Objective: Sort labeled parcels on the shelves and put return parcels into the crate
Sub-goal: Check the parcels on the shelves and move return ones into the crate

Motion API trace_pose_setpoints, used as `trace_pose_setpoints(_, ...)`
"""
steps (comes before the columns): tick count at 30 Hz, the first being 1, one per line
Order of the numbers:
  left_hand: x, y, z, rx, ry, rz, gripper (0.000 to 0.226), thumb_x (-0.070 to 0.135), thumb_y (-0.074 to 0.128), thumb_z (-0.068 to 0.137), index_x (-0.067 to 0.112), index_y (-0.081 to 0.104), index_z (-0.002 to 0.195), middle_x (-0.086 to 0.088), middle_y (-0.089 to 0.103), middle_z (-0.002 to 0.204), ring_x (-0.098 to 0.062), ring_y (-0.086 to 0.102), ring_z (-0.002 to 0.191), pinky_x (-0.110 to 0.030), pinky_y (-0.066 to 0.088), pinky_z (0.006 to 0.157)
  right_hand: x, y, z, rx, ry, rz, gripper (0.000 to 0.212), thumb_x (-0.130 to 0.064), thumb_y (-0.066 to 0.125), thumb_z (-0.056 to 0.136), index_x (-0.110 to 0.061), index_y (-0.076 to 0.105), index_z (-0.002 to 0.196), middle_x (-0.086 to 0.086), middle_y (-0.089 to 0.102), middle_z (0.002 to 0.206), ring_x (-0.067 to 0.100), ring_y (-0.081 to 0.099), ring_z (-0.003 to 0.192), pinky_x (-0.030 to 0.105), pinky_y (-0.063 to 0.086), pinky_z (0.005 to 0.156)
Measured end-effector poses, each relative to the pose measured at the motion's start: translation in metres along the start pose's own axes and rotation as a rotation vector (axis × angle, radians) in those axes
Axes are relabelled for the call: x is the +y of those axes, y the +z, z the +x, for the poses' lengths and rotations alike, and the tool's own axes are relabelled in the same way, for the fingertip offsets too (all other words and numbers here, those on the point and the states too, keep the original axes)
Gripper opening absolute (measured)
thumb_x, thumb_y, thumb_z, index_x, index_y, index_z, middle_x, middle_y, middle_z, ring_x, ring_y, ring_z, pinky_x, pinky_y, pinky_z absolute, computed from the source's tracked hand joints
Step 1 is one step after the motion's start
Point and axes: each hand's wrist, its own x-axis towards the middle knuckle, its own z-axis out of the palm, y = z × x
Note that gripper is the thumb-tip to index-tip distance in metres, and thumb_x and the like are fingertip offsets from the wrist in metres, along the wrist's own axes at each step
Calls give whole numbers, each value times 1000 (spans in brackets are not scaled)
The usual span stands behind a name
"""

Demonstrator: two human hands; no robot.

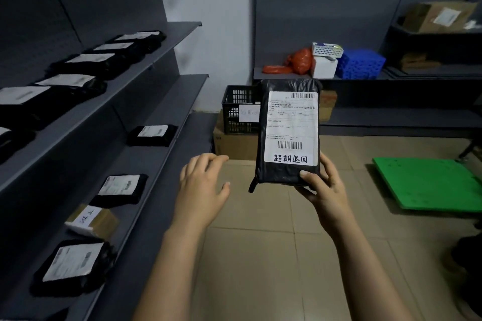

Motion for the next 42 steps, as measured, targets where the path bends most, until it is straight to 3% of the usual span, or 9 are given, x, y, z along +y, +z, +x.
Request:
trace_pose_setpoints(8,-48,71,123,-57,-1,-7,49,22,70,82,21,55,129,2,52,120,-19,43,117,-40,36,102,30,17,136,59,62,-5,54,1,59,90,-26,51,136,9,69,117,24,65,108,36,53,88)
trace_pose_setpoints(18,-140,146,344,-124,84,-62,47,23,69,83,21,55,128,2,51,122,-18,42,119,-43,36,105,46,84,341,186,50,13,54,2,59,90,-27,52,134,4,70,111,20,65,102,38,52,91)
trace_pose_setpoints(25,-178,186,465,-128,147,-65,47,22,68,84,21,55,130,3,51,123,-17,41,120,-39,31,106,55,114,453,242,42,6,54,1,60,89,-28,51,134,11,68,116,23,65,99,42,52,89)
trace_pose_setpoints(32,-194,244,564,-129,133,-55,47,23,68,85,23,53,130,5,50,123,-16,39,120,-38,31,106,71,117,576,204,48,1,50,0,61,89,-36,55,124,11,68,119,28,63,112,39,52,89)
trace_pose_setpoints(42,-188,324,713,-55,42,-56,46,22,68,85,22,54,129,5,50,122,-14,38,117,-37,31,105,57,100,771,89,51,-49,52,-3,63,89,-35,54,129,4,69,119,22,66,108,30,53,76)
